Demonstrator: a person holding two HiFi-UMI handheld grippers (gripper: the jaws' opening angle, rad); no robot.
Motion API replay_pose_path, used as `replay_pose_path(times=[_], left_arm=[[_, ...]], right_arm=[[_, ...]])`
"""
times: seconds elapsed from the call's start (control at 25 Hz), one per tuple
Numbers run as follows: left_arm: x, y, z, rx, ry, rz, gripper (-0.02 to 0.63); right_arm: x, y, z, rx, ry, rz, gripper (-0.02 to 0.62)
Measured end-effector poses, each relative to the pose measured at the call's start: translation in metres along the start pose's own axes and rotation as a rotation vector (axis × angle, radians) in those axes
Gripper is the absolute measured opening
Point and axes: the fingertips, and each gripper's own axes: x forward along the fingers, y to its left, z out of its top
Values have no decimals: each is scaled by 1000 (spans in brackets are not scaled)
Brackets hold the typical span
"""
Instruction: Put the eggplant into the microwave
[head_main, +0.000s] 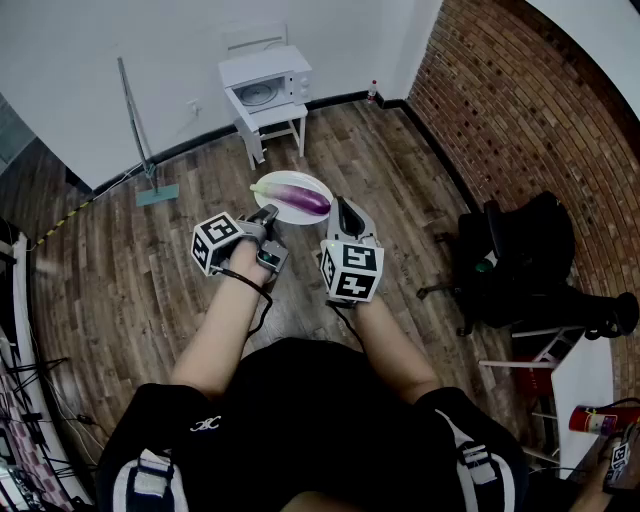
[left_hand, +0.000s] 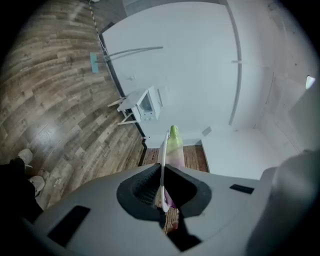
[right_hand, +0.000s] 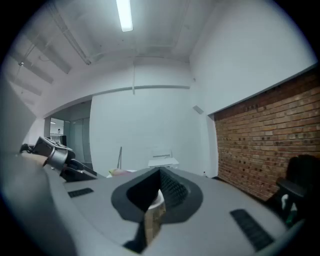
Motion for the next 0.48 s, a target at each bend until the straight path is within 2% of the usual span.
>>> replay_pose_path(times=[0.24, 0.48], left_arm=[[-2, 3, 21, -1, -2, 0, 21], [1, 5, 31, 24, 8, -30, 20]], right_arm=[[10, 12, 2, 25, -21, -8, 8], [12, 19, 0, -15, -24, -44, 8]])
